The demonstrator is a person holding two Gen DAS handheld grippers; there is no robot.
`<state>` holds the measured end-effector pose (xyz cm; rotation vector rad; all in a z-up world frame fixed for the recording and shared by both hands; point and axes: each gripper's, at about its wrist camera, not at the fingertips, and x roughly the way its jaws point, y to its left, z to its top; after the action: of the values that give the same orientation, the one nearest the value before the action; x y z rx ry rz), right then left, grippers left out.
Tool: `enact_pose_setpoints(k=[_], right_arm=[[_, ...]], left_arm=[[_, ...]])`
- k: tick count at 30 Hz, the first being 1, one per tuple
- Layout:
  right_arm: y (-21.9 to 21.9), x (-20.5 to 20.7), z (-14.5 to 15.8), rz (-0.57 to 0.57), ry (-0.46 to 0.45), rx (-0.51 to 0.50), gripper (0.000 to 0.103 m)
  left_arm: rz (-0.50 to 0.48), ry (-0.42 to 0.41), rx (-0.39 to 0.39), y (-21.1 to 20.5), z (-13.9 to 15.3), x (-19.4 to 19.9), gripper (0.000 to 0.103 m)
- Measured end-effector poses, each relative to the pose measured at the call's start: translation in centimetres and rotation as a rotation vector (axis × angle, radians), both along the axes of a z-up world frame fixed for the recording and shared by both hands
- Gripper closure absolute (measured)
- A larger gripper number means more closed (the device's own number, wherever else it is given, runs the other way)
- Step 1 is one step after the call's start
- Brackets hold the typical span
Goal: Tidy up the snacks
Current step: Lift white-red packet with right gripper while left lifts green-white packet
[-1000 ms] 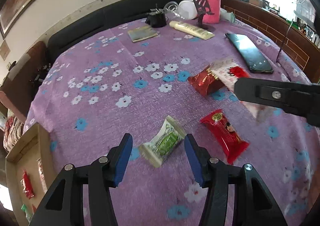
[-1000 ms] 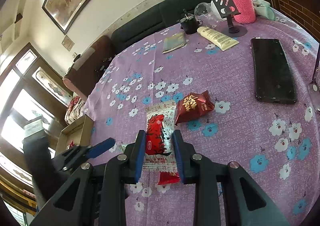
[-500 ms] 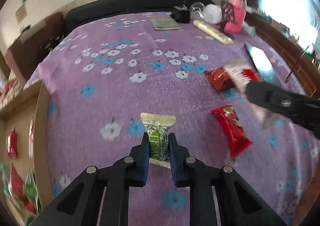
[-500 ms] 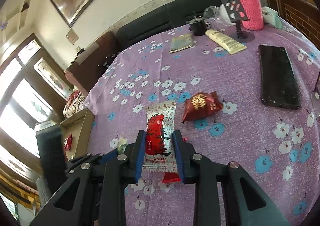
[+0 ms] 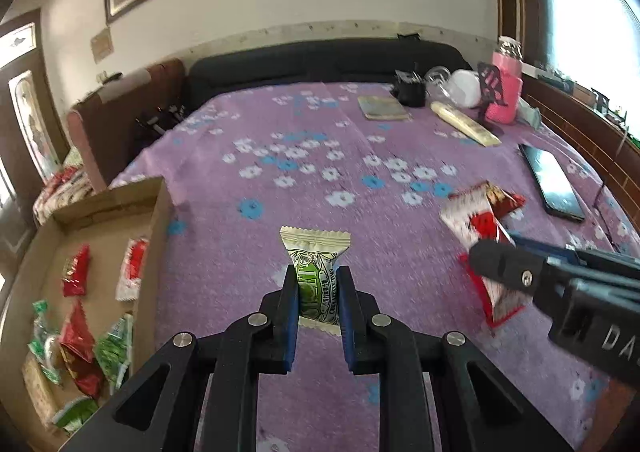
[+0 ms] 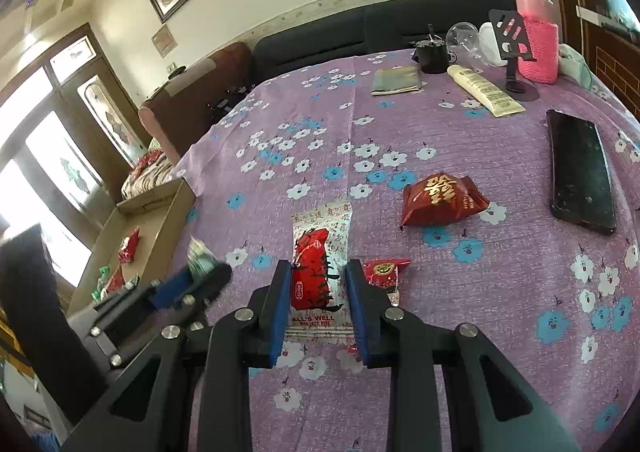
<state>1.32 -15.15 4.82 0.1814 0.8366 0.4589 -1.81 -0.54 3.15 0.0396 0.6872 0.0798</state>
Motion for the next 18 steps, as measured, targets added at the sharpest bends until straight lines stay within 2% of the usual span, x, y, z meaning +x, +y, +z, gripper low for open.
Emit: enact_pose_setpoints(k=[18], right_arm=[[0.28, 0.07, -0.4, -0.004, -0.006, -0.025, 0.077]], left_arm=[[0.017, -0.023, 0.001, 0.38, 0.18, -0.36, 0.085]])
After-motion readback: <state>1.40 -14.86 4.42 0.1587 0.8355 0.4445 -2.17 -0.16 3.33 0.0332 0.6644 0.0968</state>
